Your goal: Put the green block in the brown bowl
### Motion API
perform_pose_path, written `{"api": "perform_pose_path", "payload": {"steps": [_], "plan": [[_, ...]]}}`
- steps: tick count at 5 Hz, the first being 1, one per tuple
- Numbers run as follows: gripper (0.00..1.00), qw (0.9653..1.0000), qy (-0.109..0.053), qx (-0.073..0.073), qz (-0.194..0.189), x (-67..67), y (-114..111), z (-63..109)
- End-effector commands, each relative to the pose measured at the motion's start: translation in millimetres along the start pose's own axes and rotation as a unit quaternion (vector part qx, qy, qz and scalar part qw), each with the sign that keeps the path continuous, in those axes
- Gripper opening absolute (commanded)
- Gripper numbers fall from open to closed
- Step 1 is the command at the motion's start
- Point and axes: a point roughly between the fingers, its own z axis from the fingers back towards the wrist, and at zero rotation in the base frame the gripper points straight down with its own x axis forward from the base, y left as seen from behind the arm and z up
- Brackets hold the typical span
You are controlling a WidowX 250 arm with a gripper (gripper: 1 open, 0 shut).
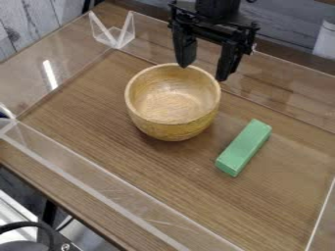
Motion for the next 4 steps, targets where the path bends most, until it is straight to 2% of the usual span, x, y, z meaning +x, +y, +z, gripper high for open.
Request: {"api": "perform_pose_path", "payload": {"steps": [1,2,4], "plan": [[1.0,0.9998,0.008,-0.002,-0.02,-2.4,-11.9,-7.6],[1.0,0.9982,0.016,-0.007,-0.057,-8.7,-30.1,-19.8],[1.0,0.9934,0.015,-0.009,-0.114,-10.3,-67.7,-45.8]]}}
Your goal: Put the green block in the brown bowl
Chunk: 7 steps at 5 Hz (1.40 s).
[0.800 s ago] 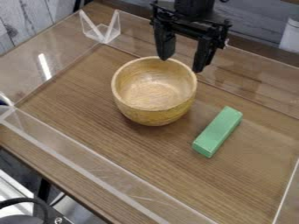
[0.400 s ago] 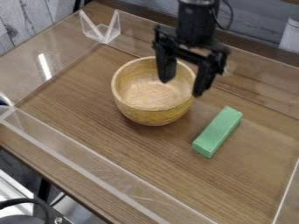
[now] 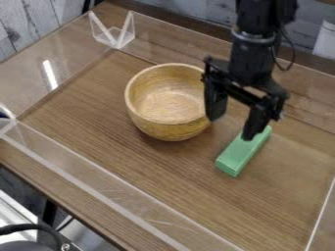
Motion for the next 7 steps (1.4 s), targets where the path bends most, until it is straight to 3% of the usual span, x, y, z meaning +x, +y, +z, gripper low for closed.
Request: {"api": "perform_pose_path", "payload": {"steps": [1,2,4,5,7], "plan": [[1.0,0.9993,-0.024,0.001,-0.028,7.9,-11.7,1.0],[1.0,0.9988,-0.03,0.006,-0.04,18.5,-15.9,-11.3],[1.0,0.9947,-0.093,0.008,-0.043,30.4,-5.6,-14.4],[1.0,0.9915,-0.123,0.004,-0.043,30.2,-1.1,-6.6],[1.0,0.9896,-0.141,-0.002,-0.031,36.3,8.4,-5.8]]}}
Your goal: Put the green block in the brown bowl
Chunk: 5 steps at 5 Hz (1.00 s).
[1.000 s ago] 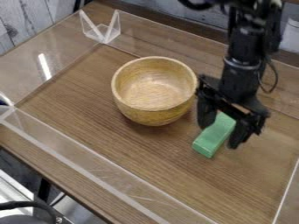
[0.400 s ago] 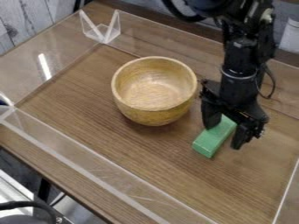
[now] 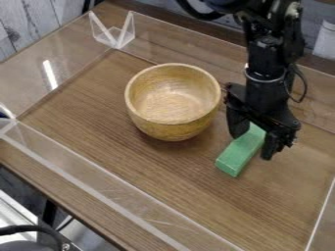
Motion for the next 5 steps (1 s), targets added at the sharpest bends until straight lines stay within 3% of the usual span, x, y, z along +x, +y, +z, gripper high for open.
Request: {"api": "perform_pose_path", "payload": {"steps": [1,5], "plan": [[1.0,0.9995,-0.033,0.002,0.0,9.1,3.3,15.3],[1.0,0.9998,-0.02,0.001,-0.01,2.5,-6.1,17.5]]}}
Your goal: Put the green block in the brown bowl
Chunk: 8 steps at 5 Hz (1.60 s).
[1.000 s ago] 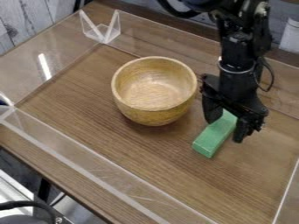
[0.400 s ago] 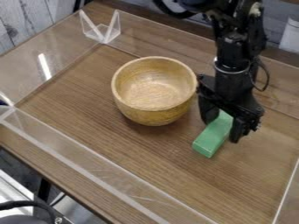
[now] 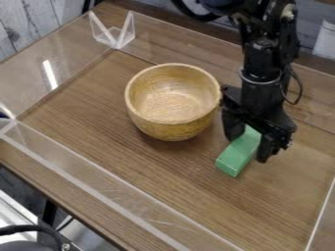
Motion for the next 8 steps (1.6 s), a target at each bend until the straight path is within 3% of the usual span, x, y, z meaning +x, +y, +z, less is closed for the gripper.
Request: {"api": "perform_pose_path", "payload": {"steps": [1,4,5,6,8], "plan": [[1.0,0.9993,-0.036,0.005,-0.005,8.3,-2.3,22.2],[1.0,0.999,-0.044,0.003,-0.004,12.6,-2.5,26.6],[0.0,0.9992,-0.039,0.003,0.001,13.9,-1.0,20.4],[0.0,0.9992,-0.039,0.004,0.003,13.8,0.2,21.1],[0.0,0.9977,-0.064,0.014,0.016,11.2,8.7,58.1]]}}
